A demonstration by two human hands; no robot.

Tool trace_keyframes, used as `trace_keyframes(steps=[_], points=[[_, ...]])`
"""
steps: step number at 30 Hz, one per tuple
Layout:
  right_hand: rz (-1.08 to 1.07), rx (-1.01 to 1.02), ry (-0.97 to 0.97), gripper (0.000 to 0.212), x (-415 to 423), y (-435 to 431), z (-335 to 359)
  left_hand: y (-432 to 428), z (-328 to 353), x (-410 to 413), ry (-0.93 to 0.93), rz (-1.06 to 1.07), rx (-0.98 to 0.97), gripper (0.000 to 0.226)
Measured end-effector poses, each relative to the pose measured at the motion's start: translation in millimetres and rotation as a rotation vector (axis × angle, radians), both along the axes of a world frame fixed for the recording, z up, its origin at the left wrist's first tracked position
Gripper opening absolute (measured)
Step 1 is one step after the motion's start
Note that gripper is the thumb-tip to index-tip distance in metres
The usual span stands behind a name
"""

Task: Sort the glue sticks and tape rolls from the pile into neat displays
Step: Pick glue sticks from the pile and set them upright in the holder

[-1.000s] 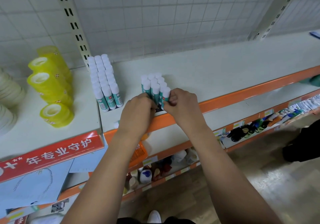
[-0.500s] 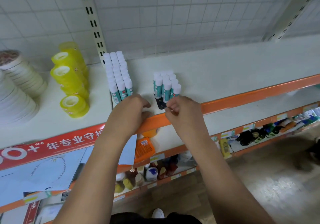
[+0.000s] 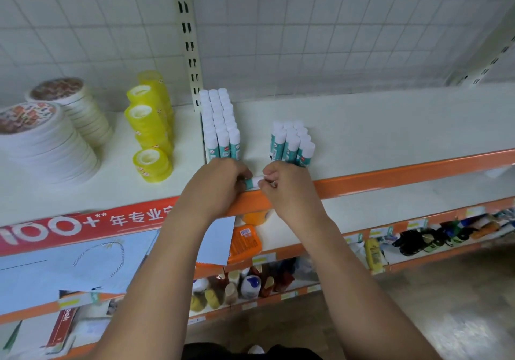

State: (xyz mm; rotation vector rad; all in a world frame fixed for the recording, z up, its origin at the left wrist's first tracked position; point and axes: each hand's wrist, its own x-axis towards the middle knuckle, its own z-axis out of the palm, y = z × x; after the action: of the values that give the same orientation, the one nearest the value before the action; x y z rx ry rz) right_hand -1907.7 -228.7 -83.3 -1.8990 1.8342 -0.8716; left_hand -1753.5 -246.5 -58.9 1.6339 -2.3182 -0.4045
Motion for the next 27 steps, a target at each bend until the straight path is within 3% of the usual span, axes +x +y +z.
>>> trace_keyframes(steps=[10,17,22,27], points=[[-0.098,-0.123,-0.011,0.013,-20.7,4.2,8.9,-7.3,7.7,-19.8,0.065,-0.039,-0.085,0.019],[-0.233,-0.06,0.109,0.015,-57.9,-0.8,16.6,-19.3,7.1,-50.7,0.299,-0.031,-0.132,0.011],[-0.276,0.004,0.048,0.031,-63.8,-8.4,18.1,-24.9,-6.1,-62.7,0.491,0.003,-0.144,0.019],[-0.189,0.031,0.138,0.017,-58.6,-19.0,18.8,-30.2,-15.6,-66.5,0.577,0.023,-0.148,0.023]])
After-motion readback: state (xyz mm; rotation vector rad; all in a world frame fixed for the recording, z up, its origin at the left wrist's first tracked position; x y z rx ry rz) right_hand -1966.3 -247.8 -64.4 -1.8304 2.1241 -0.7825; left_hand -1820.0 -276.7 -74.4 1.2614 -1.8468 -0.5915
